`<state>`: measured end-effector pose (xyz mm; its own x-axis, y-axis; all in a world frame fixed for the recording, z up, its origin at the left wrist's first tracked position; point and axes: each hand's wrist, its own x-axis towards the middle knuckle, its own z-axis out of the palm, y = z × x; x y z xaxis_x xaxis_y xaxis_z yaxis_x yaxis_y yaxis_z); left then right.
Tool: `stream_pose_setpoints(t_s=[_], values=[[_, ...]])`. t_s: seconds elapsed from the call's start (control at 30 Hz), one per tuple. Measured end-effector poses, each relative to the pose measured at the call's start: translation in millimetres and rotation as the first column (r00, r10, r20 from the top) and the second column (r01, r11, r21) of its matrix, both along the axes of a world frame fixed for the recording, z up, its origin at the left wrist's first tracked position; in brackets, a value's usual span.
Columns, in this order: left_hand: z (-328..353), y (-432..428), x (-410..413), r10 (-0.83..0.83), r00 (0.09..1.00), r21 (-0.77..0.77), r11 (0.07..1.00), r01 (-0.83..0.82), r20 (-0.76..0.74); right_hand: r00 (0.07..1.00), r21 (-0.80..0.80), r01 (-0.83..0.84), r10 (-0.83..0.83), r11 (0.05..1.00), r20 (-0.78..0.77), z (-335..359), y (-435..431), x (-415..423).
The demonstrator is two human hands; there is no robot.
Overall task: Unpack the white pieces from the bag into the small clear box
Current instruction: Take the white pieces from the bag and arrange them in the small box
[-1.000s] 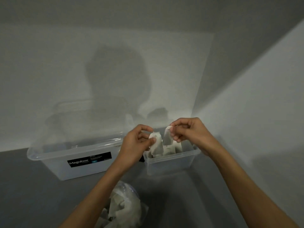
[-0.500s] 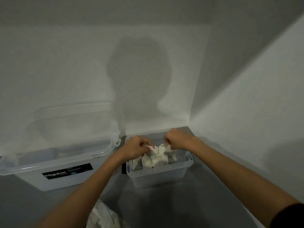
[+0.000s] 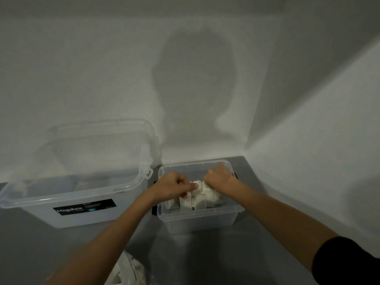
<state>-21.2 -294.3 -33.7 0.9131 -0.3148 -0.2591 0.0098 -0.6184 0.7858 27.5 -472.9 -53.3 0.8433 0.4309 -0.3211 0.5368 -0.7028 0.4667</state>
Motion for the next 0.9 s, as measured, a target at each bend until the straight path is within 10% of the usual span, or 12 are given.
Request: stream_pose_setpoints(t_s=[0.33, 0.47, 0.57, 0.9], values=[[-2, -11, 6, 0.021, 0.995, 0.095, 0.995, -0.030, 0.094, 0.998, 0.201, -0.008, -0.004, 0.980, 0.059, -3, -8, 6], [4, -8, 18, 0.001, 0.994, 0.110, 0.994, -0.013, 0.111, 0.967, 0.704, 0.245, -0.113, 0.667, -0.229, 14, -8, 5], [9, -1, 25, -0.049, 0.992, 0.201, 0.979, 0.026, 0.112, 0.888, 0.789, 0.409, 0.001, 0.459, -0.460, 26, -1, -5], [6, 23, 22, -0.109, 0.934, 0.471, 0.879, -0.069, 0.341, 0.789, 0.739, 0.592, -0.044, 0.321, -0.613, 4, 34, -7]])
